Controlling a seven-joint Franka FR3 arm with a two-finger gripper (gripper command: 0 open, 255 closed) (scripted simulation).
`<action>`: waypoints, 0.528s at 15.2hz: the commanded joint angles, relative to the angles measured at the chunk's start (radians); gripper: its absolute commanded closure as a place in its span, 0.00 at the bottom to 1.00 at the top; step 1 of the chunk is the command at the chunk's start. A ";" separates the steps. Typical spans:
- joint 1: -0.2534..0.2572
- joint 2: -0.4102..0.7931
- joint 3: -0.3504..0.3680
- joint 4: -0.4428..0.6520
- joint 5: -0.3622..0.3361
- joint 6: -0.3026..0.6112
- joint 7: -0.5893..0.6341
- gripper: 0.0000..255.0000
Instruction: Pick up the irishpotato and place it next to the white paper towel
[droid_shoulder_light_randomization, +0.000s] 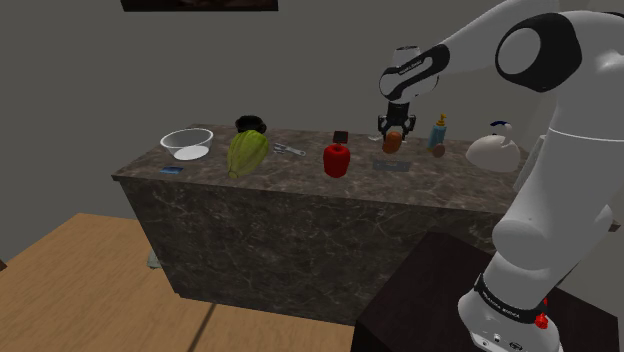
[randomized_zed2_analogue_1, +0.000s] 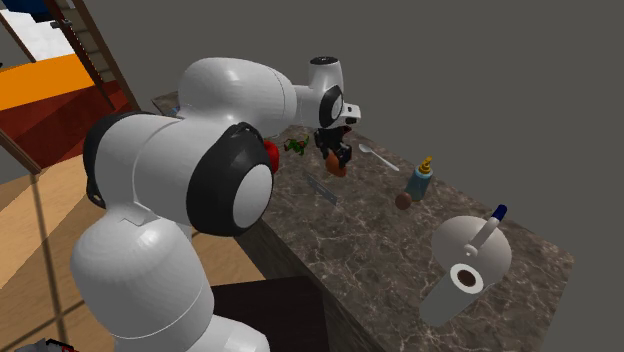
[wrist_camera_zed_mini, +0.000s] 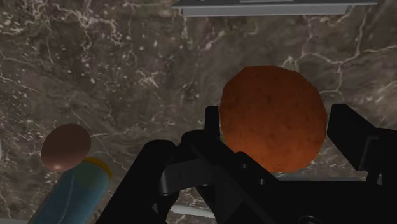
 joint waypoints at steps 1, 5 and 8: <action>0.000 -0.010 0.000 0.016 0.000 -0.026 -0.002 1.00; 0.002 -0.026 0.000 0.050 -0.001 -0.076 -0.005 1.00; 0.002 -0.036 0.000 0.078 -0.001 -0.114 -0.008 1.00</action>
